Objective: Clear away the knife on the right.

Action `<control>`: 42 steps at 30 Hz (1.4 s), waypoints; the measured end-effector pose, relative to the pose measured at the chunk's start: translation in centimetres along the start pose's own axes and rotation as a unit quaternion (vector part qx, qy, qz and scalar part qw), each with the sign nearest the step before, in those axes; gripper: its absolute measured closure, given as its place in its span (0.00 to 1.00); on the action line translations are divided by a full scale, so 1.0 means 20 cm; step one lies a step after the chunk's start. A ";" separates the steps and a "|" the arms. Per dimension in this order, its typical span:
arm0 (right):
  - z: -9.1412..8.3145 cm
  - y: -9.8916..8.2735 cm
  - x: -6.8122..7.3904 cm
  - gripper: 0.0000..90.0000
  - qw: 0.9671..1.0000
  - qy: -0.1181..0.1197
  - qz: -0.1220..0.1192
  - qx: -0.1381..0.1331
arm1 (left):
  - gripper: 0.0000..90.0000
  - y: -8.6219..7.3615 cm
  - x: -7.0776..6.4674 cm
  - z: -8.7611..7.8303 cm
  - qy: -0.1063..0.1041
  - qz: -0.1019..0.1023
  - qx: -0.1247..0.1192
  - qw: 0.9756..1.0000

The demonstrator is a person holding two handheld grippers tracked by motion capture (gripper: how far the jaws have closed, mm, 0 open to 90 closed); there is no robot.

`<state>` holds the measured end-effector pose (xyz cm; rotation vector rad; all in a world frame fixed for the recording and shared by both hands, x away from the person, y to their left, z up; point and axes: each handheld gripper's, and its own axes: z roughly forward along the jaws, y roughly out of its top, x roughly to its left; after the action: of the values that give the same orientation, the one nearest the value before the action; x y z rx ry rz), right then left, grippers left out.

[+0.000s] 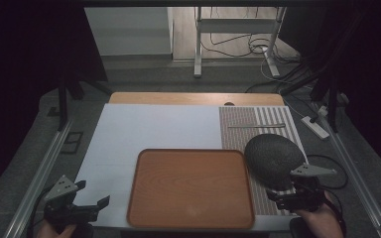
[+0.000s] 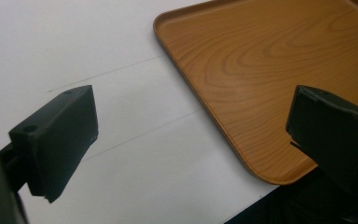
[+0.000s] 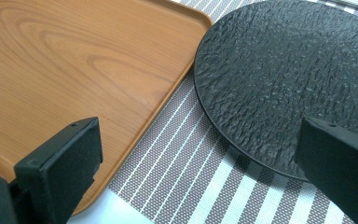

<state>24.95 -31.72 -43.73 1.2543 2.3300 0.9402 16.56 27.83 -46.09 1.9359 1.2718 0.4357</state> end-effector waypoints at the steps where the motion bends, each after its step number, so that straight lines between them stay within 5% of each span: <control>1: 0.00 0.00 0.00 0.02 1.000 0.000 0.000 0.000 | 0.04 0.00 0.00 0.00 0.000 0.000 -0.001 1.000; 32: 0.02 0.01 -0.01 0.02 1.000 -0.018 0.015 0.019 | 0.04 0.00 0.00 0.00 0.000 0.000 0.000 1.000; 42: 0.03 0.04 0.00 0.02 1.000 -0.007 -0.005 0.010 | 0.04 0.00 0.00 0.00 0.001 0.000 0.001 1.000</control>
<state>25.70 -31.20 -43.59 1.2505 2.3391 0.9048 16.56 27.83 -46.10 1.9369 1.2736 0.4365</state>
